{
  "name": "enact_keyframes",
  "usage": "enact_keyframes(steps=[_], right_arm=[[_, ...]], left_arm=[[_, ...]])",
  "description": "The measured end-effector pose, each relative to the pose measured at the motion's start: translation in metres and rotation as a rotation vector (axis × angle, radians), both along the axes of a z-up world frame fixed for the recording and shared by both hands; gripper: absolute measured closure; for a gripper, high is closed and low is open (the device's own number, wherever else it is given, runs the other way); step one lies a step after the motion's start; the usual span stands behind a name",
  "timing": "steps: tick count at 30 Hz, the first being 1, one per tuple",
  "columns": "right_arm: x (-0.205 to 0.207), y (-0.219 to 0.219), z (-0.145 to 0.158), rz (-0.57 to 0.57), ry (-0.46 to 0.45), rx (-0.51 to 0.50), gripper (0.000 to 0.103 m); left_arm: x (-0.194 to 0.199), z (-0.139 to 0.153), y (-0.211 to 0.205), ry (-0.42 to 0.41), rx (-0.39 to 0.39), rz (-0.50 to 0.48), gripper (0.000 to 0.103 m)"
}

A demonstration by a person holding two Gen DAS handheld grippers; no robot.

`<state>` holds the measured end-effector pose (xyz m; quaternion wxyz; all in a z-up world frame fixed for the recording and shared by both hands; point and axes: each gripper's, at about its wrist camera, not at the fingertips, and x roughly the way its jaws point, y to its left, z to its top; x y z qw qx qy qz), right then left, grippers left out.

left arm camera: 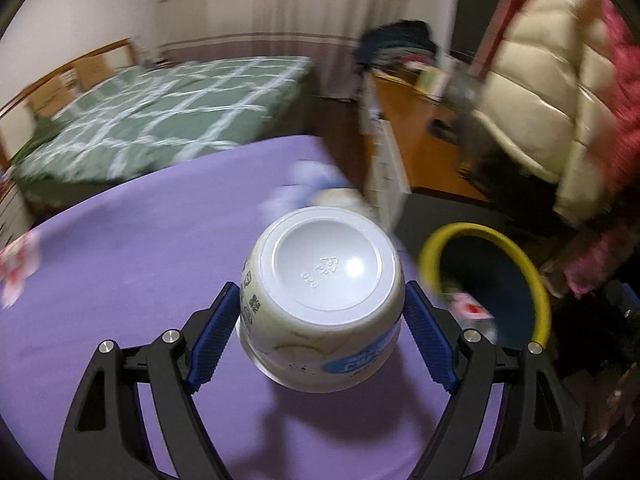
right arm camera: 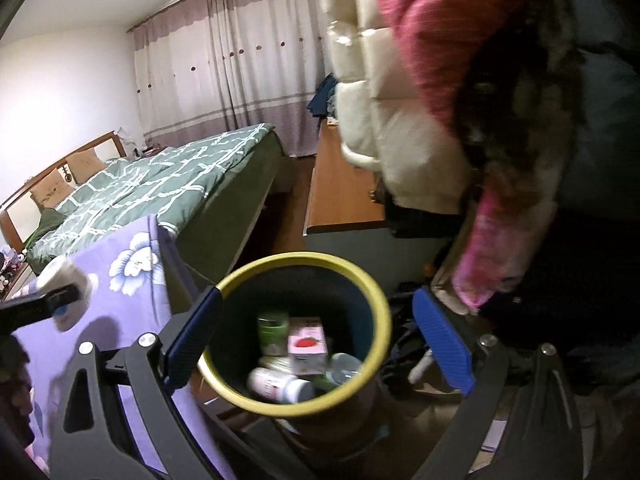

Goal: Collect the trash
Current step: 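Carry the white container over the bin and open the left gripper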

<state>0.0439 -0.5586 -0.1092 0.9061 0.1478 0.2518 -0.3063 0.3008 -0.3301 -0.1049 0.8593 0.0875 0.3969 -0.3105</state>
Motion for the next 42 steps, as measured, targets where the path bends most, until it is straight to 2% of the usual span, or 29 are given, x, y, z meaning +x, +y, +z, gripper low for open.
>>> enact_keyframes(steps=[5,11,16,20,23,25,28,31,33,36,39,42], right_arm=[[-0.024,-0.019,0.004,-0.02,-0.039,0.024,0.012],[-0.044,-0.041,0.002,-0.059,-0.055,0.021,0.011],[-0.053,-0.057,-0.003,-0.084,-0.048,0.047,0.011],[-0.058,-0.059,-0.003,-0.09,-0.058,0.057,0.011],[-0.056,-0.051,0.002,-0.073,-0.065,0.042,0.011],[-0.053,-0.043,0.005,-0.05,-0.069,0.04,0.011],[-0.047,-0.025,0.011,0.002,-0.074,0.039,0.01],[-0.037,0.0,0.017,0.077,-0.082,0.029,0.01],[-0.03,0.018,0.022,0.124,-0.087,0.015,0.01],[-0.023,0.043,0.033,0.192,-0.11,0.007,0.009],[-0.02,0.069,0.047,0.262,-0.124,-0.014,0.009],[-0.022,0.095,0.062,0.341,-0.115,-0.038,0.007]], left_arm=[[-0.029,-0.004,-0.086,0.019,0.012,-0.127,0.022],[-0.046,-0.029,-0.169,0.062,0.075,-0.216,0.022],[-0.052,-0.051,-0.201,0.098,0.12,-0.253,0.022],[-0.051,-0.062,-0.207,0.124,0.135,-0.231,0.011],[-0.051,-0.049,-0.177,0.113,0.082,-0.193,0.011],[-0.056,-0.027,-0.138,0.087,0.019,-0.166,0.011],[-0.07,0.006,-0.081,-0.022,-0.036,-0.103,0.005],[-0.093,0.036,-0.013,-0.155,-0.051,-0.027,0.005],[-0.106,0.051,0.04,-0.195,-0.065,0.055,0.005],[-0.126,0.066,0.115,-0.203,-0.115,0.192,0.005],[-0.15,0.07,0.182,-0.219,-0.11,0.339,0.005],[-0.177,0.07,0.227,-0.253,-0.042,0.434,0.005]])
